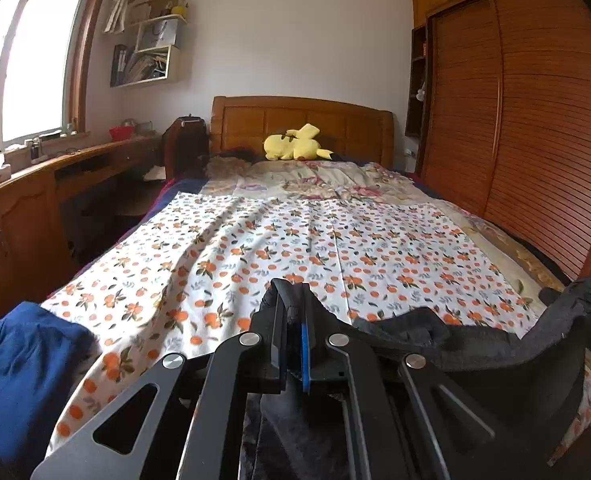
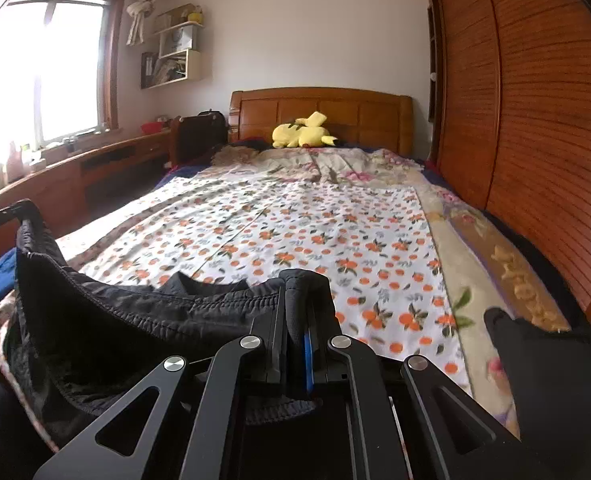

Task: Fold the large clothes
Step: 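Lift the hem with both tools and carry it toward the collar, then lower the hem onto the collar and open both tools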

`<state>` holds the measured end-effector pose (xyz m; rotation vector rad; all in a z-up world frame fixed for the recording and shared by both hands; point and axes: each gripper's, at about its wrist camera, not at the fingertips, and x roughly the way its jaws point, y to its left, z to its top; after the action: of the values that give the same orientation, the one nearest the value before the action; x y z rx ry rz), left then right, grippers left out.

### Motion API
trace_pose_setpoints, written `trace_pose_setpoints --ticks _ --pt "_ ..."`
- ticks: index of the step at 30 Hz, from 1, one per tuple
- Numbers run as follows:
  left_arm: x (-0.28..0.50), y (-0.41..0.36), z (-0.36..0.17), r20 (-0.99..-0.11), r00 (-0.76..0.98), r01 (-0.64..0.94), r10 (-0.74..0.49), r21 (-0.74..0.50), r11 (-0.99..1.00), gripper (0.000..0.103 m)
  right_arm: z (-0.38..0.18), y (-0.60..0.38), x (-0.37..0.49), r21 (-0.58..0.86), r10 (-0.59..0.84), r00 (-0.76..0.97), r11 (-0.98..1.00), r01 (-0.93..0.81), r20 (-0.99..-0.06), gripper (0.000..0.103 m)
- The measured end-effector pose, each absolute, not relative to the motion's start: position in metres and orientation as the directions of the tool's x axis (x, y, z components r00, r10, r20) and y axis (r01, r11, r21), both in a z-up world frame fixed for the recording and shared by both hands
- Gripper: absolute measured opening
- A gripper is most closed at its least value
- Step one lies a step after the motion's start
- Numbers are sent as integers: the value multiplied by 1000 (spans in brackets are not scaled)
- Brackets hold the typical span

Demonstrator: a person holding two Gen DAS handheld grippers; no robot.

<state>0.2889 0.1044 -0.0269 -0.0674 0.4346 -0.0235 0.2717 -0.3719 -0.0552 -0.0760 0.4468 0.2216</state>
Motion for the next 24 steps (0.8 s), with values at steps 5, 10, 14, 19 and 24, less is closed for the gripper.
trace_pose_setpoints --ticks 5,10,14,19,24 --pt "321 97 -36 -417 908 5 -29 -59 998 6 -57 -370 295 -45 184 885 974 -224 -429 4" --pt "347 95 -51 -421 906 9 -35 -63 998 6 -67 -369 320 -55 165 883 976 -210 -440 4" --pt "360 97 -64 -427 903 16 -42 -63 998 6 -75 -366 332 -61 154 880 977 -202 -449 5" --pt "371 102 -81 -437 898 23 -55 -77 997 6 -87 -359 350 -78 136 872 978 -195 -470 5" --pt "381 111 -93 -447 893 17 -57 -93 995 7 -94 -354 366 -86 124 870 979 -186 -477 5"
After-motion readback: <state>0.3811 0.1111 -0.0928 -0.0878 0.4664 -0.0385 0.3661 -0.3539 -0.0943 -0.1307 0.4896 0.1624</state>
